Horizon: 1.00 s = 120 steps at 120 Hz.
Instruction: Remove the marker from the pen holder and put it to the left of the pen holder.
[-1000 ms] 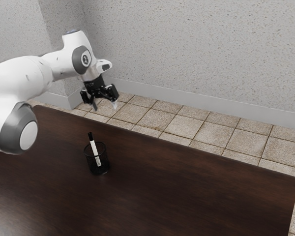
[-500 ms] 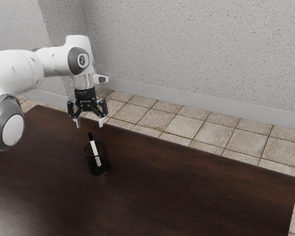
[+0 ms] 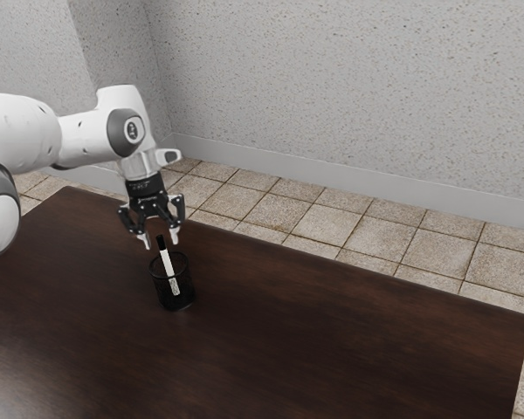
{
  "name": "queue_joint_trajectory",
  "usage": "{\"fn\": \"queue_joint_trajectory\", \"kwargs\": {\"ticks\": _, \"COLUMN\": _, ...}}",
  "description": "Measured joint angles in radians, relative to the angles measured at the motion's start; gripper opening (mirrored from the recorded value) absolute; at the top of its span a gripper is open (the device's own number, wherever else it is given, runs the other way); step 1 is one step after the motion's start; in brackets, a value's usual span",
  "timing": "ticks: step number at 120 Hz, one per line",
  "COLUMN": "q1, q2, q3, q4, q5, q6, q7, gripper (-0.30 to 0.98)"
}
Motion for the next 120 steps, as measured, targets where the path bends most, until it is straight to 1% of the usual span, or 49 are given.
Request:
{"fn": "queue_joint_trajectory", "kwargs": {"ticks": 13, "q1": -0.003, "q2": -0.002, "q3": 0.000, "q4": -0.001, "q5": -0.014, "q6": 0.013, "q7": -0.007, "gripper": 0.25}}
{"fn": "queue_joint_trajectory", "kwargs": {"ticks": 29, "q1": -0.006, "q2": -0.014, "q3": -0.001, "q4": -0.021, "q5": -0.028, "q6": 0.022, "q7": -0.010, "gripper": 0.17}}
{"fn": "queue_joint_trajectory", "kwargs": {"ticks": 49, "q1": -0.008, "q2": -0.047, "q3": -0.001, "q4": -0.052, "q5": -0.035, "q6": 0.027, "q7": -0.011, "gripper": 0.11}}
{"fn": "queue_joint_trajectory", "kwargs": {"ticks": 82, "q1": -0.008, "q2": -0.050, "q3": 0.001, "q4": -0.064, "q5": -0.032, "q6": 0.031, "q7": -0.005, "gripper": 0.01}}
{"fn": "queue_joint_trajectory", "kwargs": {"ticks": 100, "q1": -0.008, "q2": -0.054, "q3": 0.002, "q4": -0.065, "q5": -0.021, "q6": 0.032, "q7": -0.002, "gripper": -0.04}}
{"fn": "queue_joint_trajectory", "kwargs": {"ticks": 120, "q1": -0.015, "q2": -0.122, "q3": 0.002, "q4": -0.064, "q5": 0.019, "q6": 0.031, "q7": -0.002, "gripper": -0.07}}
